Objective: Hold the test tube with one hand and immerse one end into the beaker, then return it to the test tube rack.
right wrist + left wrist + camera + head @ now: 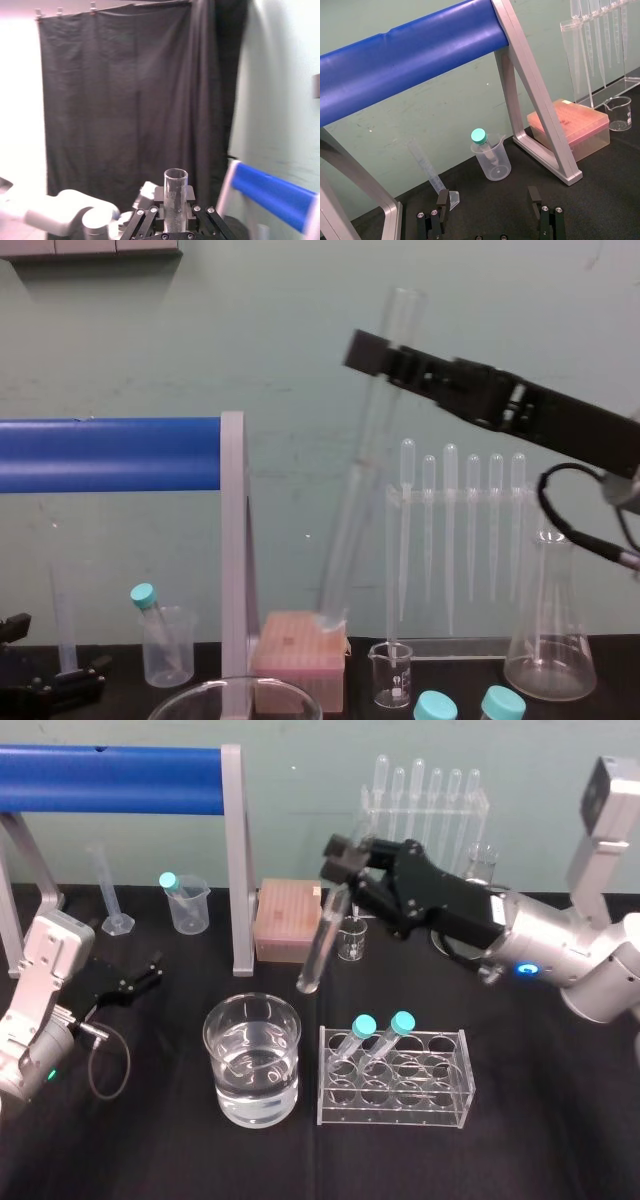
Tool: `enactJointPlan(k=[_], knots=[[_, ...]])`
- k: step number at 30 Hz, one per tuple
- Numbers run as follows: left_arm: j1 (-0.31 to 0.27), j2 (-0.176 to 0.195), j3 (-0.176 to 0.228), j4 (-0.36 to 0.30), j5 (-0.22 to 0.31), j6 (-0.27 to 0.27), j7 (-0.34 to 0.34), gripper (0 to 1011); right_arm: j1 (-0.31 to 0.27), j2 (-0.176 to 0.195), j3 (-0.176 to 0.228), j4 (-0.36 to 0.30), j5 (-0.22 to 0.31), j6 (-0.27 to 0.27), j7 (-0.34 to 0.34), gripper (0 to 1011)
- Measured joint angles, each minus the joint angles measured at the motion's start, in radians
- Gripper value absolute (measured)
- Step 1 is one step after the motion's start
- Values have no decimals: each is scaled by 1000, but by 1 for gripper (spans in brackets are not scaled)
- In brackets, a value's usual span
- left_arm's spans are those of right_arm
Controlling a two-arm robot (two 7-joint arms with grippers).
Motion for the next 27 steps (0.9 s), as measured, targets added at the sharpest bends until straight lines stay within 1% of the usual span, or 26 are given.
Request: enactJointPlan(k=[1,2,3,8,12,15,22,27], knots=[[0,0,0,0,0,0,0,1000,10,-8,-17,0,0,6,14,226],[0,0,0,0,0,0,0,1000,10,-8,-17,0,0,6,14,226],[0,0,0,0,0,0,0,1000,19,-14,-31,2,0,11,27,226],[0,0,0,0,0,0,0,1000,48,-35,-77,26,-3,20,56,226],[0,0,0,0,0,0,0,1000,64,-48,-99,51,-8,21,68,226],[0,0,0,0,0,0,0,1000,86,-64,-124,87,-13,20,78,226],[0,0,0,0,0,0,0,1000,118,-90,-156,144,-24,12,84,226],[0,0,0,0,0,0,0,1000,145,-115,-183,201,-51,-1,83,226]])
